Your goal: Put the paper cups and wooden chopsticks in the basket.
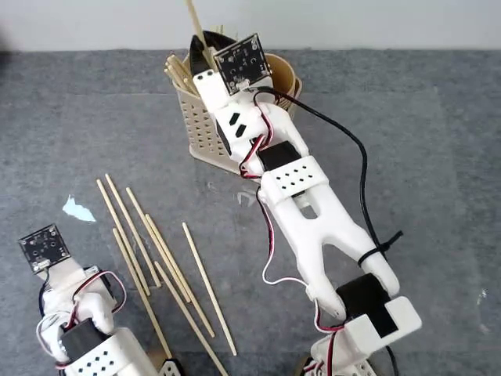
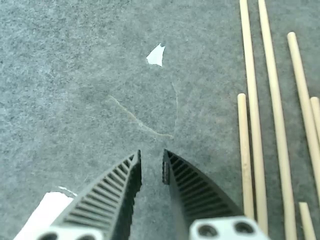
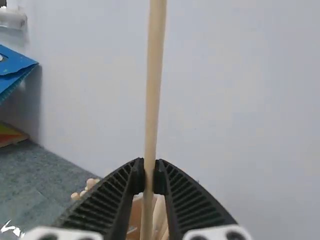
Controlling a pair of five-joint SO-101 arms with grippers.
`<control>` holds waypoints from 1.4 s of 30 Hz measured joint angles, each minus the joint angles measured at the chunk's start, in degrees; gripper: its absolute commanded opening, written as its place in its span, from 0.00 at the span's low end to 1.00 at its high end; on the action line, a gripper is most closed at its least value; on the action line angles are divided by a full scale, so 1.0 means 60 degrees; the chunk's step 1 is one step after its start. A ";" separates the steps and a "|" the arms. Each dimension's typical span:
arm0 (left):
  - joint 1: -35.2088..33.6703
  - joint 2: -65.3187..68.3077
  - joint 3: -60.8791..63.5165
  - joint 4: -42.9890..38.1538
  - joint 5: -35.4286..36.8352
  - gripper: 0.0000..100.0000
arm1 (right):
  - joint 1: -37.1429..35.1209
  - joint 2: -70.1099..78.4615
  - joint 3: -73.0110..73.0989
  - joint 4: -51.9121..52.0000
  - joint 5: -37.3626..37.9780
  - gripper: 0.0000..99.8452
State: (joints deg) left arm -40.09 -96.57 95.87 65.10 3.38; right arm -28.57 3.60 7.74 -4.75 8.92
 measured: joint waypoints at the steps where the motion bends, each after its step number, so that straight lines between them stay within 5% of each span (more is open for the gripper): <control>1: 0.0000 0.0000 0.0000 0.0000 0.0000 0.08 | 0.0000 -0.0044 0.0000 0.0190 0.0000 0.14; 11: 0.0000 0.0000 0.0000 0.0000 0.0000 0.08 | -0.0044 -0.1568 0.0000 0.1905 -0.0689 0.14; 29: 0.0000 0.0000 0.0000 0.0000 0.0000 0.08 | -0.1832 -0.3619 0.0425 1.1429 -0.3062 0.14; 34: 0.0000 0.0000 0.0000 0.0000 0.0000 0.08 | -0.2960 -0.3619 0.2037 1.1487 -0.3399 0.14; 42: 0.0000 0.0000 0.0000 0.0000 0.0000 0.08 | -0.3678 -0.3267 0.4835 0.8293 -0.3399 0.14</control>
State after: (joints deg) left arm -40.09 -96.57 95.87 65.10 3.38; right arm -50.64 -16.00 36.75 45.01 -11.47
